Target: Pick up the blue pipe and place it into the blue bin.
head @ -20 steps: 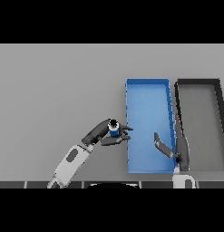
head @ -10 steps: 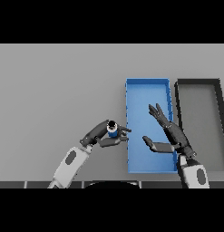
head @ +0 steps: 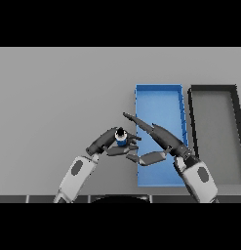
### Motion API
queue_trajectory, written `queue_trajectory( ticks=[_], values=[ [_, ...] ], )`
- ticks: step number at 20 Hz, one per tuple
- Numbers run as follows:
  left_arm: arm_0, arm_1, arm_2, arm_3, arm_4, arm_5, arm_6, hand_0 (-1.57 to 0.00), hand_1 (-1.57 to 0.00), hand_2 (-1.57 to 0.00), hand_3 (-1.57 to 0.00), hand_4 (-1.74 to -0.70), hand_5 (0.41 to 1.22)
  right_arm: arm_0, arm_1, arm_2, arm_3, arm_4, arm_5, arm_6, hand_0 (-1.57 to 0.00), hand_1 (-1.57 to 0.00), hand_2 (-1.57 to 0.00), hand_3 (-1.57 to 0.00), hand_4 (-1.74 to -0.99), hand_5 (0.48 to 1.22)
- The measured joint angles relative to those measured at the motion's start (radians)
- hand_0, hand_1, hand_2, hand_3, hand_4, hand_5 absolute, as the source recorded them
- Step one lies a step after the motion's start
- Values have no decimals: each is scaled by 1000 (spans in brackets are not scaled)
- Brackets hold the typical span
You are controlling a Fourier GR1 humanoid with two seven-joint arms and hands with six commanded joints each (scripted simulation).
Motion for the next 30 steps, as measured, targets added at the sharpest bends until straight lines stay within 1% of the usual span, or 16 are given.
queue_trajectory(
  ticks=[5,7,10,11,12,13,15,18,19,20,22,23,24,26,28,30],
  values=[
    [11,-29,18,8,12,-45,17,-1571,-1571,-1571,-1571,-1470,1221,-124,25,43,65,10,29,59,-11,-20,-71,1,-1209,534],
    [4,-36,28,6,-4,-47,30,-1571,-1571,-1571,-1571,-1469,1221,-182,47,48,117,12,36,82,-23,-32,-83,1,-1186,521],
    [12,-34,44,5,-30,-52,25,-1571,-1571,-1571,-1571,-1465,1221,-234,69,62,177,29,62,70,-69,-108,-166,-44,-1204,497],
    [11,-43,44,1,-34,-55,41,-1571,-1571,-1571,-1571,-1462,1221,-254,74,66,190,30,66,85,-168,-218,-261,-128,-1233,487],
    [17,-32,56,6,-41,-62,43,-1571,-1571,-1571,-1571,-1517,1221,-267,81,67,209,22,78,85,-323,-362,-377,-242,-1278,485],
    [28,-37,57,0,-34,-72,25,-1571,-1571,-1571,-1571,-1560,1221,-273,90,76,226,26,88,80,-507,-530,-538,-401,-1331,489],
    [28,-47,46,-8,-33,-72,83,-1571,-1571,-1571,-1571,-1622,1221,-287,108,84,245,30,97,53,-876,-877,-910,-762,-1467,518],
    [23,-49,50,3,-29,-64,83,-1571,-1571,-1571,-1523,-1677,1221,-293,129,83,277,28,80,38,-1215,-1215,-1233,-1021,-1581,650],
    [24,-63,53,-1,-8,-66,62,-1571,-1571,-1571,-1532,-1690,1221,-287,141,90,277,16,70,22,-1286,-1287,-1300,-1102,-1606,765],
    [31,-67,56,3,11,-78,29,-1571,-1571,-1571,-1502,-1699,1221,-275,145,100,259,-5,61,32,-1343,-1343,-1354,-1186,-1628,856],
    [32,-67,57,3,23,-83,27,-1571,-1571,-1571,-1464,-1713,1221,-285,133,104,261,-9,61,24,-1425,-1425,-1432,-1304,-1665,987],
    [25,-70,59,5,28,-87,31,-1571,-1571,-1571,-1441,-1718,1221,-280,130,114,259,3,52,-11,-1454,-1454,-1460,-1357,-1680,1034],
    [29,-65,60,0,27,-91,42,-1571,-1571,-1571,-1437,-1722,1221,-276,124,124,262,13,46,-37,-1478,-1478,-1482,-1400,-1692,1071],
    [26,-68,60,5,15,-85,20,-1571,-1571,-1571,-1433,-1728,1221,-276,114,140,248,15,33,-27,-1511,-1511,-1514,-1462,-1710,1125],
    [24,-57,67,-15,20,-83,42,-1571,-1571,-1571,-1426,-1731,1221,-283,120,143,257,3,16,-56,-1533,-1533,-1535,-1501,-1721,1160],
    [37,-54,50,-19,11,-69,18,-1571,-1571,-1571,-1424,-1730,1221,-274,131,154,249,0,1,-37,-1547,-1547,-1548,-1526,-1728,1182]
  ],
)
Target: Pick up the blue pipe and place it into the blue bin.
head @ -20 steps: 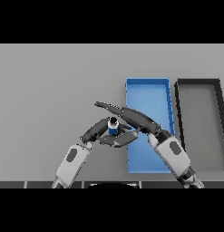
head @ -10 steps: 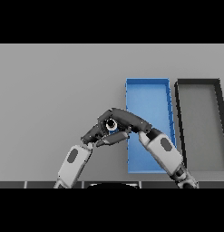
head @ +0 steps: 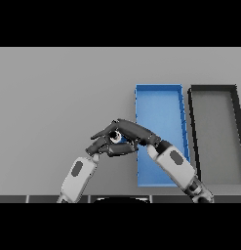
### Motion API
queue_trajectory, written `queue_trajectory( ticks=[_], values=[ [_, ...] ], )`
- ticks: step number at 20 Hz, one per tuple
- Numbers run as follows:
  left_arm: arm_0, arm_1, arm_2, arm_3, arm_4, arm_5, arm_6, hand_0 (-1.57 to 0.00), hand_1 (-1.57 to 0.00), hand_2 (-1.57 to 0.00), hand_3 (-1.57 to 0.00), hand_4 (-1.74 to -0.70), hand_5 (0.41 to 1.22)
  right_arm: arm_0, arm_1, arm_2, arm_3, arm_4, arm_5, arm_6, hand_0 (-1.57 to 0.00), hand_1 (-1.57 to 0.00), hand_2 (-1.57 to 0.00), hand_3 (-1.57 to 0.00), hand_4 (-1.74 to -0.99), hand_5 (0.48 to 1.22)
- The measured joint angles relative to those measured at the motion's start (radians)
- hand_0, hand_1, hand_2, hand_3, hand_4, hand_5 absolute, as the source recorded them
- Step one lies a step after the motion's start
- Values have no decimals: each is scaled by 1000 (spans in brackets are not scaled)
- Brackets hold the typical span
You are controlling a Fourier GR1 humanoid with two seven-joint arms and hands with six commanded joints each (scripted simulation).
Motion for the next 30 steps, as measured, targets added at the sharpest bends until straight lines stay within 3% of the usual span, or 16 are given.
queue_trajectory(
  ticks=[1,2,4,6,8,10,13,14,17,18,20,23,26,29,30],
  values=[
    [-7,4,3,7,-14,17,-6,-1571,-1571,-1571,-1454,-1724,1221,4,-2,-3,2,16,-9,-12,-1551,-1551,-1552,-1535,-1731,1190],
    [-18,11,1,6,-42,38,-27,-1462,-1342,-1293,-1166,-1599,1221,7,-4,0,-6,16,-15,-30,-1555,-1555,-1556,-1542,-1733,1196],
    [-10,40,0,-2,-52,28,-33,-935,-858,-827,-746,-1372,1221,-5,-9,2,-5,31,-23,-5,-1561,-1561,-1561,-1553,-1736,1205],
    [-21,50,-7,12,-79,-15,-26,-598,-549,-529,-477,-1206,1221,10,-2,10,-16,24,-36,40,-1565,-1565,-1565,-1559,-1738,1211],
    [-26,56,-2,11,-103,-38,-36,-383,-351,-338,-305,-1085,1029,3,10,5,-25,28,-56,87,-1567,-1567,-1567,-1563,-1739,1214],
    [-21,44,1,5,-105,-30,34,-244,-224,-216,-195,-1017,848,12,5,8,-22,44,-48,71,-1568,-1568,-1569,-1566,-1740,1217],
    [-9,47,9,-14,-80,-30,78,-125,-114,-110,-99,-970,647,4,8,2,-31,61,-55,51,-1570,-1570,-1570,-1569,-1740,1219],
    [-9,40,12,-12,-70,-32,110,-100,-91,-88,-79,-969,603,14,5,4,-40,61,-53,31,-1570,-1570,-1570,-1569,-1740,1219],
    [0,49,11,1,-84,-27,112,-50,-46,-45,-40,-947,513,18,19,-7,-24,36,-51,21,-1570,-1570,-1570,-1570,-1741,1220],
    [-9,51,17,8,-86,-23,109,-40,-37,-35,-32,-938,495,25,18,-13,-31,29,-53,0,-1571,-1571,-1571,-1570,-1741,1220],
    [-13,53,21,13,-91,-19,119,-25,-23,-22,-20,-922,482,5,32,-41,-30,-46,-63,22,-1571,-1571,-1571,-1570,-1741,1221],
    [-16,50,15,23,-97,-23,127,-12,-11,-11,-10,-909,464,-71,48,-92,-50,-158,-125,110,-1571,-1571,-1571,-1571,-1741,1221],
    [-15,49,6,25,-110,-18,124,-6,-5,-5,-5,-906,445,-177,24,-162,-48,-264,-154,176,-1571,-1571,-1571,-1571,-1741,1221],
    [-19,47,16,23,-91,-27,133,-3,-2,-2,-2,-905,435,-340,-20,-267,26,-373,-162,160,-1571,-1571,-1571,-1571,-1741,1221],
    [-12,47,14,19,-88,-30,139,-2,-2,-2,-1,-905,433,-369,-46,-296,37,-363,-186,143,-1571,-1571,-1571,-1571,-1741,1221]
  ],
)
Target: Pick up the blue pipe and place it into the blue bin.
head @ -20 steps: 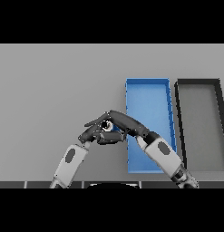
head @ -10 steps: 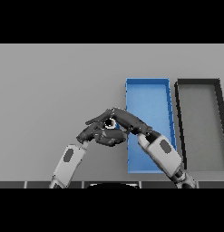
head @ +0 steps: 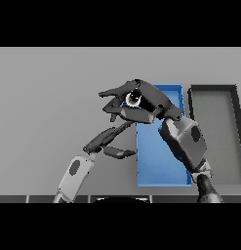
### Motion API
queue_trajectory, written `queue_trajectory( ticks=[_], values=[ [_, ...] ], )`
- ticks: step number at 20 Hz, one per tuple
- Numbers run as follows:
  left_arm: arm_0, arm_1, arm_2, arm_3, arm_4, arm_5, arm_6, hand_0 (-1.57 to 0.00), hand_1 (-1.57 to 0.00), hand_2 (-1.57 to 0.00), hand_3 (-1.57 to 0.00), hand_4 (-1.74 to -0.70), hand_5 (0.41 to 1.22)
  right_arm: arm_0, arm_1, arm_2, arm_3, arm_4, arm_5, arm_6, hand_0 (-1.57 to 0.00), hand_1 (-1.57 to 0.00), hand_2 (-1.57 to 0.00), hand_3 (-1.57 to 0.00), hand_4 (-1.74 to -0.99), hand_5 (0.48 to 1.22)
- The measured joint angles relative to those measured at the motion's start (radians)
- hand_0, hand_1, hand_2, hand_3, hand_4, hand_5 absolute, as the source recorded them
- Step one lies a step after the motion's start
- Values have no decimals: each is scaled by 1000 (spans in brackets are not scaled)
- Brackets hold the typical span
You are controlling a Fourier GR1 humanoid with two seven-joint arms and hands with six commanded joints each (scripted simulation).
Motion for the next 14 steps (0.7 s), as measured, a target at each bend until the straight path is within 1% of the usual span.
queue_trajectory(
  ticks=[1,2,4,5,6,7,8,10,11,14],
  values=[
    [8,-1,-8,-4,-6,0,9,-1,-1,-1,-1,-902,432,-45,-26,-34,30,24,-34,-19,-1571,-1571,-1571,-1571,-1741,1221],
    [3,6,-1,-14,-6,3,18,-1,-1,-1,0,-898,430,-83,-57,-65,64,39,-54,-25,-1571,-1571,-1571,-1571,-1741,1221],
    [0,12,-1,-20,-9,2,16,0,0,0,0,-890,425,-116,-110,-106,121,58,-77,-12,-1571,-1571,-1571,-1571,-1741,1221],
    [2,13,-1,-21,-5,-2,14,0,0,0,0,-890,421,-120,-136,-128,148,60,-87,3,-1571,-1571,-1571,-1571,-1741,1221],
    [-9,8,1,-13,-4,-2,32,0,0,0,0,-890,415,-117,-154,-144,184,69,-84,-4,-1571,-1571,-1571,-1571,-1741,1221],
    [8,13,-6,-28,-4,-4,14,0,0,0,1,-886,412,-103,-168,-155,207,81,-87,-11,-1571,-1571,-1571,-1571,-1741,1221],
    [8,19,-2,-26,-8,-2,13,1,1,1,1,-882,411,-91,-190,-164,224,96,-81,-16,-1571,-1571,-1571,-1571,-1741,1221],
    [30,23,-12,-30,-21,4,-12,1,1,1,1,-874,413,-43,-242,-191,254,109,-73,-1,-1571,-1571,-1571,-1571,-1741,1221],
    [30,23,-12,-36,-27,12,-7,1,1,1,1,-871,415,-7,-253,-203,260,103,-69,0,-1571,-1571,-1571,-1571,-1741,1221],
    [6,20,-5,-20,-27,12,6,1,1,1,1,-865,419,122,-262,-215,220,102,-95,9,-1571,-1571,-1571,-1571,-1741,1221]
  ],
)
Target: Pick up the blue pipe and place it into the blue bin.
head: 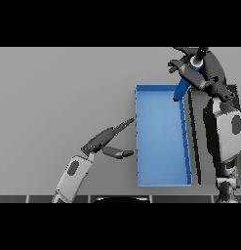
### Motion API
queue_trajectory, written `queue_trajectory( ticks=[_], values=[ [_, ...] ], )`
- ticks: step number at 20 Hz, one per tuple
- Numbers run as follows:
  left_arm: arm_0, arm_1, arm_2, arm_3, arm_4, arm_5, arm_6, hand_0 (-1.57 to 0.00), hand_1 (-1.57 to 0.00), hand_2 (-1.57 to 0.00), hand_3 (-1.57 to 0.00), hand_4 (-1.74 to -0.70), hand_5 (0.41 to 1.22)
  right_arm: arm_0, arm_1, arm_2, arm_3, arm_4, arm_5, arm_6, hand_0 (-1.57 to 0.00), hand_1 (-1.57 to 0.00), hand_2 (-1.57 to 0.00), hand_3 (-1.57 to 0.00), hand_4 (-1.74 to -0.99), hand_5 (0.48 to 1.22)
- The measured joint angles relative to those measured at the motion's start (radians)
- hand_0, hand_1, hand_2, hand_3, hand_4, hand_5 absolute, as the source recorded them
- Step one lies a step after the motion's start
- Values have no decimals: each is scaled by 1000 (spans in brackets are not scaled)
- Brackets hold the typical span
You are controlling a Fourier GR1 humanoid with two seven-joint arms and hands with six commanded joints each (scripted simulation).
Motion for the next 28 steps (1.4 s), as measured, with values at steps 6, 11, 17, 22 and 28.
queue_trajectory(
  ticks=[6,11,17,22,28],
  values=[
    [25,-7,-9,2,2,2,-20,1,1,1,1,-879,425,276,-1,24,-104,25,-52,66,-1571,-1571,-1571,-1571,-1741,1221],
    [50,11,-11,-21,15,-13,-28,1,1,1,1,-887,423,424,-99,131,-144,21,-228,72,-1571,-1571,-1571,-1508,-1741,1221],
    [36,4,-15,-28,11,-7,-1,1,1,1,1,-883,421,471,-239,364,-127,-22,-458,56,-1571,-1548,-1571,-847,-1741,1221],
    [34,8,-13,-40,18,-12,17,1,1,1,1,-878,427,403,-328,513,-54,-68,-536,37,-599,-547,-548,-322,-1337,1221],
    [52,1,-20,-45,17,-4,10,1,1,1,1,-886,428,298,-479,782,10,-187,-437,73,-156,-143,-143,-84,-1083,934]
  ],
)
